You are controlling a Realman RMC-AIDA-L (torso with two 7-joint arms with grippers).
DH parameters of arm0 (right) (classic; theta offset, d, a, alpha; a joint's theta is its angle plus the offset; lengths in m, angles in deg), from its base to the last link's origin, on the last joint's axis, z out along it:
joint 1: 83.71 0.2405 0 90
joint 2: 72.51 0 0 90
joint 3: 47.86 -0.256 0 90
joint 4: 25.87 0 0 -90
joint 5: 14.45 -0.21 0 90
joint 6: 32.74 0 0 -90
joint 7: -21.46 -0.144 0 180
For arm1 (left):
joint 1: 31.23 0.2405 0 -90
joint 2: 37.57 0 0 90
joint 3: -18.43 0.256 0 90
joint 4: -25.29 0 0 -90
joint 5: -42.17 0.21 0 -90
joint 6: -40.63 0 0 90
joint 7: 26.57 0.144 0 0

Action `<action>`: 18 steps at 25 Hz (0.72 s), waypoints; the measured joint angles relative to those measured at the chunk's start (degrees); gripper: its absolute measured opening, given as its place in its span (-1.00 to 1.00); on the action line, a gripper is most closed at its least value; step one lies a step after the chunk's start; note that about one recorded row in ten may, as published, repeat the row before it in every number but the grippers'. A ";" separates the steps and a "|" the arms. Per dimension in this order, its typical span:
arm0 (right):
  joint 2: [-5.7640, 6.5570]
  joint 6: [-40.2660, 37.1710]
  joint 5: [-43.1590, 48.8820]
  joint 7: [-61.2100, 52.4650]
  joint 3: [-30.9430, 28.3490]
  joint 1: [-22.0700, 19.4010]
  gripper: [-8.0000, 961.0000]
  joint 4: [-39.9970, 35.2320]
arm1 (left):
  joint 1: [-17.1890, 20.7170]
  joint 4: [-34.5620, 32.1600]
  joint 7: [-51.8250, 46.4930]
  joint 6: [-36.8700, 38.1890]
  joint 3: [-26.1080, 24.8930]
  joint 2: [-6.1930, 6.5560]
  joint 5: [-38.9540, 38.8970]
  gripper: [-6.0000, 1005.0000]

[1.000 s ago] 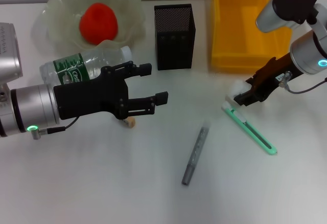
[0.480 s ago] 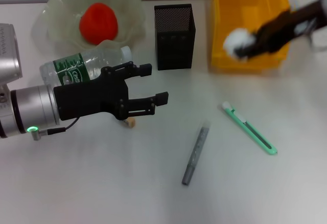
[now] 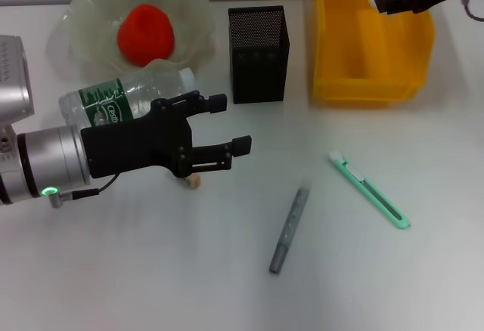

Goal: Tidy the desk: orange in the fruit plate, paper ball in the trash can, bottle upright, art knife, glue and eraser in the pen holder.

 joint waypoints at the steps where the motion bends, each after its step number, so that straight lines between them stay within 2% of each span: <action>1: -0.01 1.91 0.25 0.36 0.01 0.31 0.25 1.40 | -0.01 0.00 0.00 0.00 0.00 0.00 0.00 0.68; 7: -0.77 5.07 -0.50 2.75 0.00 0.53 0.34 3.17 | -0.11 0.00 0.00 0.00 0.00 0.00 0.00 0.68; 10: -0.84 6.41 -5.72 3.31 -0.69 -0.61 0.39 2.74 | -0.19 0.00 0.00 -0.03 0.00 0.00 0.05 0.68; 14: -0.03 7.40 -23.44 9.25 -4.01 -4.47 0.53 3.65 | -0.21 -0.05 0.00 0.15 0.00 0.02 0.09 0.68; 18: 2.26 -1.02 -46.00 22.55 -7.83 -8.67 0.73 10.49 | -0.21 -0.07 0.00 0.27 -0.01 0.09 0.09 0.67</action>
